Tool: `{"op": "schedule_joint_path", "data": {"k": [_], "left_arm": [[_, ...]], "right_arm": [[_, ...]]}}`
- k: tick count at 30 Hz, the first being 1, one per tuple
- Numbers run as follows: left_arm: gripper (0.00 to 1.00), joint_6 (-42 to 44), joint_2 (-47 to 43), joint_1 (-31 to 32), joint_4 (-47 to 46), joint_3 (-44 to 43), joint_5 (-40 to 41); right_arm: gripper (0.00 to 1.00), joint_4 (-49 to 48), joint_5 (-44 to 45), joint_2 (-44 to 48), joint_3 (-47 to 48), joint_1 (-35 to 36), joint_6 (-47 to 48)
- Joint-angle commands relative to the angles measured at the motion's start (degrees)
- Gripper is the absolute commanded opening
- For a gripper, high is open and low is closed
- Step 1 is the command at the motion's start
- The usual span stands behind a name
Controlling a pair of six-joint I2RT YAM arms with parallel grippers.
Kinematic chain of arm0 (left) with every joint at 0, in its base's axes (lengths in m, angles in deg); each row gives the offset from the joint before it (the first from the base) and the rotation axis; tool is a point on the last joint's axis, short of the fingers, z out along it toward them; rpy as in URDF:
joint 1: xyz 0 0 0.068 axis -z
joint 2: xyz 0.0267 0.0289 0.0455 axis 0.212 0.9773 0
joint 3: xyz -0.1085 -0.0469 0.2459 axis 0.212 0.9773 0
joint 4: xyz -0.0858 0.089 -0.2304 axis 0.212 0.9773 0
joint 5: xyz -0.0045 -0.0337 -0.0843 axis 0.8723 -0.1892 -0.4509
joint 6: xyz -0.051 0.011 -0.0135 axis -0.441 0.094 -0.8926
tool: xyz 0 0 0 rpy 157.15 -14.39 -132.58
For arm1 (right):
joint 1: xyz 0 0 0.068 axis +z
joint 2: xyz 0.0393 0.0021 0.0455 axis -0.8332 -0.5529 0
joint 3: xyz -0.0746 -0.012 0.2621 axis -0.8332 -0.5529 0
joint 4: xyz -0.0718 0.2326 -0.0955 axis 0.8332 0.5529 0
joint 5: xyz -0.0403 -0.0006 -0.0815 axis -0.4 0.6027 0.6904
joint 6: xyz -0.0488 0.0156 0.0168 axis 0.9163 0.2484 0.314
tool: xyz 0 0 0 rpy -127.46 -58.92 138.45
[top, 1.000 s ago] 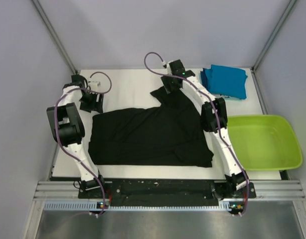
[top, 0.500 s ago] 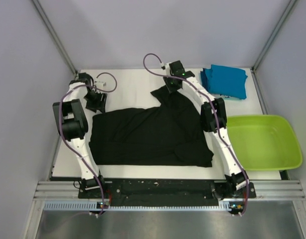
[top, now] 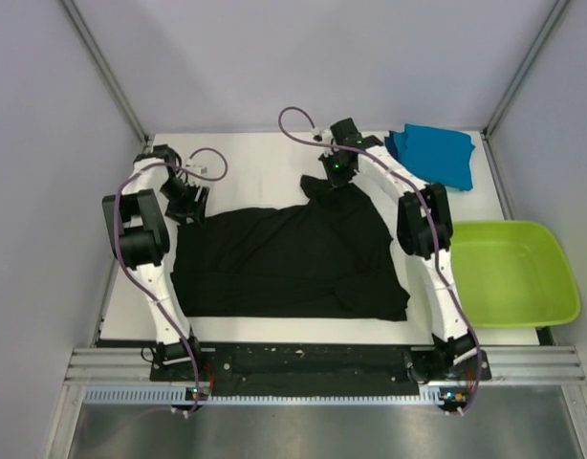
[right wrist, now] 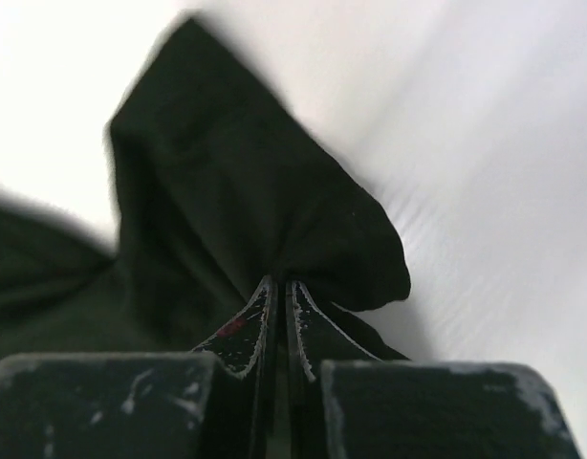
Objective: Fold and stack the t-shirts
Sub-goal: Grap the side of the flattened tshirt furthest away from the robot with both arms, then fold the other side of the tshirt into a rectangle
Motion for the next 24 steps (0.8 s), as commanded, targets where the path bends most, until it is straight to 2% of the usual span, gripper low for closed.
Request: {"op": "schedule_joint_path", "data": {"k": [1, 2, 3, 4, 5, 6, 10, 15, 19, 24], "left_arm": [[0.68, 1.4, -2.8, -0.2, 1.4, 1.2, -1.0], [0.65, 1.5, -2.5, -0.2, 1.4, 1.3, -1.0], [0.55, 1.5, -2.2, -0.2, 1.2, 1.5, -1.0], [0.36, 1.4, -2.2, -0.2, 1.1, 1.5, -0.9], [0.10, 1.3, -2.3, -0.2, 0.7, 1.6, -1.0], [0.00, 1.0, -2.6, -0.2, 0.3, 1.6, -1.2], [0.00, 1.6, -7.1, -0.3, -2.5, 2.1, -4.4], [0.00, 4.0, -19.5, -0.2, -9.1, 10.1, -5.3], [0.00, 7.2, -28.1, -0.3, -9.5, 17.3, -3.8], [0.00, 9.7, -36.1, -0.4, -7.4, 24.8, -2.3]], "right_arm": [[0.00, -0.2, -3.0, 16.7, -7.2, 0.0, -1.7], [0.00, -0.8, -3.0, 19.4, -10.1, -0.1, -1.9], [0.00, -1.7, -3.2, 21.7, -13.2, -0.1, -2.1], [0.00, -2.5, -3.6, 24.2, -16.7, -0.1, -2.3], [0.00, -3.2, -4.1, 26.7, -18.7, -0.1, -2.6], [0.00, -3.7, -4.3, 28.3, -21.9, 0.0, -2.7], [0.00, -4.1, -3.0, 36.2, -29.7, -0.1, -3.9], [0.00, -4.0, -2.9, 46.4, -40.3, 0.0, -7.5], [0.00, -4.0, -3.2, 56.9, -51.8, 0.0, -10.5], [0.00, -4.0, -4.1, 65.3, -64.3, 0.8, -16.3]]}}
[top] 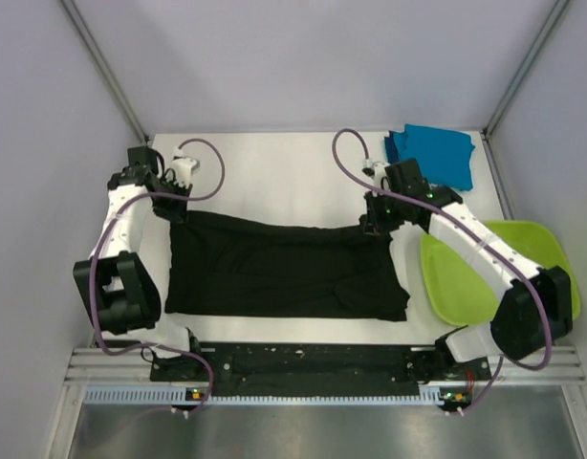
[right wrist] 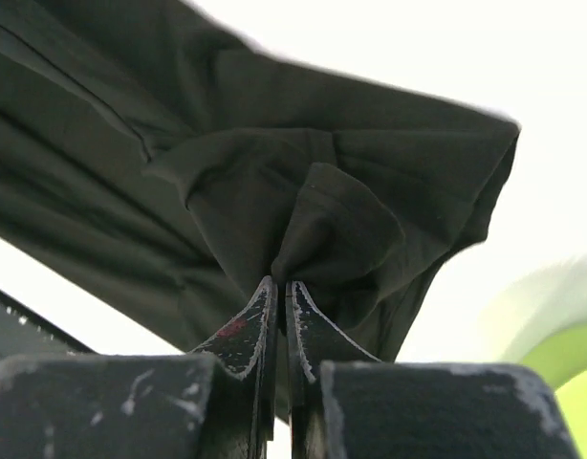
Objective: Fold and stack the t-shirts
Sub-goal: Fold the other side of the tshirt into a rectangle
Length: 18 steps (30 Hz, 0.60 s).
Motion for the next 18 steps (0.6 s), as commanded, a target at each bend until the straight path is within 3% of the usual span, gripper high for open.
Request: {"op": "schedule_joint_path", "data": {"k": [1, 7, 13, 16, 18], "left_arm": [[0.00, 3.9, -5.7, -0.4, 0.8, 6.5, 2.2], [0.00, 7.0, -5.5, -1.3, -1.8, 16.8, 8.8], [0.02, 9.0, -2.6, -1.4, 2.7, 16.9, 7.2], [0.33, 11.4, -3.5, -1.4, 5.6, 16.8, 6.4], [0.46, 12.7, -4.2, -1.4, 8.6, 15.6, 4.9]], "right_arm": [[0.00, -1.2, -1.1, 8.6, -8.8, 1.1, -7.3], [0.00, -8.1, -2.0, 13.1, -23.7, 1.3, -14.8], [0.00, -10.1, -0.5, 11.6, -28.4, 1.3, -16.7], [0.00, -10.2, -0.4, 11.6, -29.1, 1.5, -17.0], [0.00, -10.5, -0.8, 11.5, -29.1, 1.4, -17.1]]}}
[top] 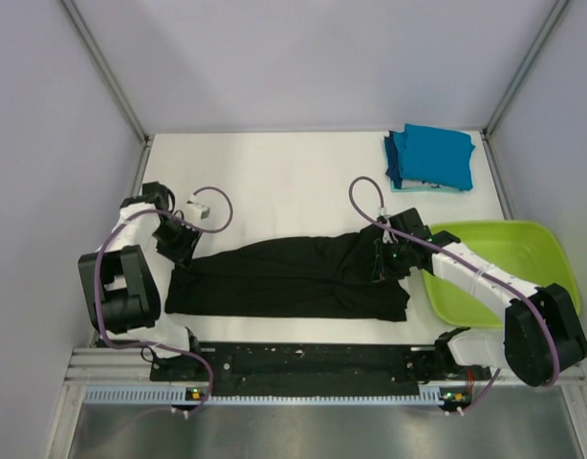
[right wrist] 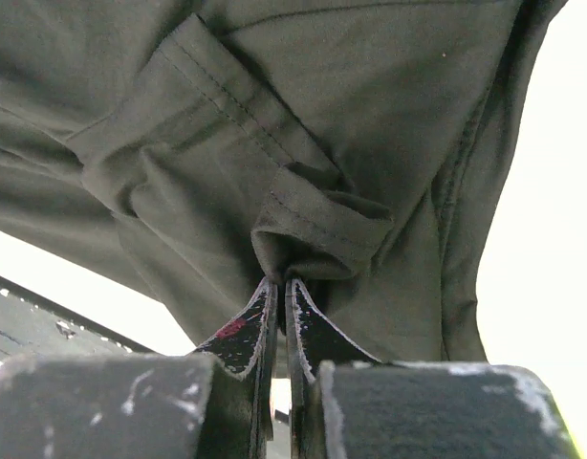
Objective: Fold and stack the t-shirts
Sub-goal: Fold the other side of the tshirt into a rectangle
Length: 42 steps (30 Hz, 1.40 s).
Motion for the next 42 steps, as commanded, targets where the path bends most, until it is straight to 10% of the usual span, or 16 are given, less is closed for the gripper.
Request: {"op": "schedule_joint_path", "data": {"k": [1, 7, 14, 27, 42], "left_arm": [[0.53, 4.3, -2.3, -0.3, 6.9, -2.3, -3.2], [0.64, 2.7, -3.0, -0.2, 12.7, -9.9, -15.3], [0.61, 1.1, 4.5, 4.3, 4.9, -7.0, -6.4], [0.01, 6.7, -0.2, 4.1, 9.8, 2.0, -1.6], [0.00, -0.6, -7.1, 4.2, -4.1, -0.5, 2.0]], "right_arm": [[0.00, -3.2, 0.1, 0.1, 0.1, 0.4, -1.5], [0.00, -3.2, 1.2, 0.1, 0.2, 0.3, -0.8], [0.00, -3.2, 1.7, -0.7, 0.4, 0.4, 0.1], [0.00, -1.6, 3.6, 0.1, 0.8, 0.4, 0.7], [0.00, -0.1, 5.7, -0.1, 7.6, 0.2, 3.8]]}}
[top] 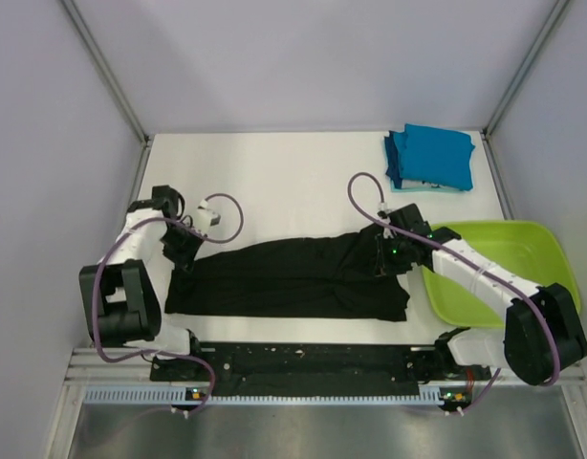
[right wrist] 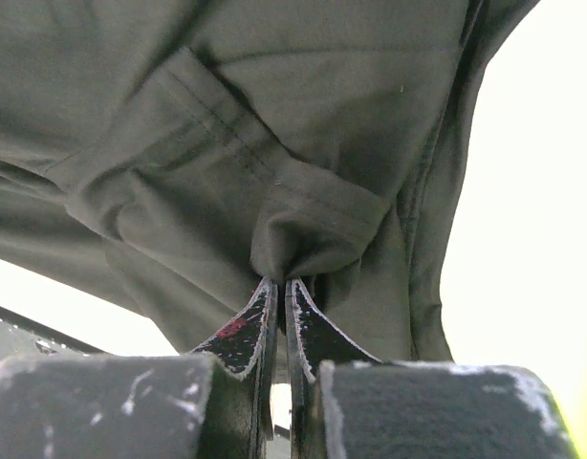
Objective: Fold and stack the t-shirts
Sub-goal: Fold the other side of the tshirt into a rectangle
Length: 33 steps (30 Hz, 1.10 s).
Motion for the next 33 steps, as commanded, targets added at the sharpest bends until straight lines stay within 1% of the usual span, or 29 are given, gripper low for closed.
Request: {"op": "schedule_joint_path", "data": {"k": [1, 3, 5, 7, 10, 12, 14, 17, 19, 24, 28, 30, 31, 33], "left_arm": [[0.00, -4.4, -3.1, -0.2, -10.9, -5.9, 2.4], [0.00, -5.9, -0.3, 0.0, -11.7, -10.5, 2.0], [0.00, -7.9, 1.9, 0.1, -12.6, -15.4, 2.2], [0.00, -8.9, 2.9, 0.1, -14.3, -19.3, 2.7], [0.00, -9.9, 2.4, 0.3, -17.5, -21.1, 2.8], [0.00, -8.2, 1.1, 1.2, -18.2, -18.9, 1.7], [0.00, -5.7, -0.1, 2.3, -17.4, -14.8, 2.2], [0.00, -3.1, -1.8, 2.3, -15.9, -7.1, 5.6], [0.00, -2.7, -2.6, 1.8, -13.9, -3.2, 8.4], [0.00, -3.2, -4.4, 0.9, -9.2, 2.7, 10.5], [0.00, -3.3, -3.1, 0.9, -7.9, 4.0, 10.5], [0.00, -3.7, -1.8, 0.9, -7.9, 3.8, 10.4], [0.00, -3.9, -1.0, 0.9, -7.6, 3.6, 12.2], [0.00, -4.0, -0.1, 0.9, -6.7, 3.1, 11.7]], "right_arm": [[0.00, -0.5, 3.1, -0.7, 9.1, -0.3, 3.7], [0.00, -0.4, 3.8, -2.8, 12.7, -2.8, 5.2], [0.00, -0.3, 1.7, -4.7, 16.5, -5.9, 5.8], [0.00, -0.3, 1.4, -5.6, 19.6, -7.3, 6.5], [0.00, 0.5, 1.2, -6.0, 21.5, -7.4, 7.6], [0.00, 1.0, -0.7, -5.5, 20.1, -7.5, 7.4], [0.00, 1.0, -3.0, -3.8, 16.3, -7.3, 6.6], [0.00, 0.9, -4.9, -0.6, 11.0, -5.9, 5.2], [0.00, 1.0, -6.6, 2.1, 7.5, -5.2, 3.6], [0.00, 1.2, -10.1, 5.3, 0.0, -4.6, 0.0], [0.00, 0.4, -9.1, 3.8, -2.5, -4.5, -1.8], [0.00, -0.4, -8.9, 3.2, -2.7, -4.6, -2.9], [0.00, -0.6, -8.4, 2.9, -2.8, -4.6, -3.4], [0.00, -0.5, -7.9, 2.4, -3.3, -4.6, -4.1]]}}
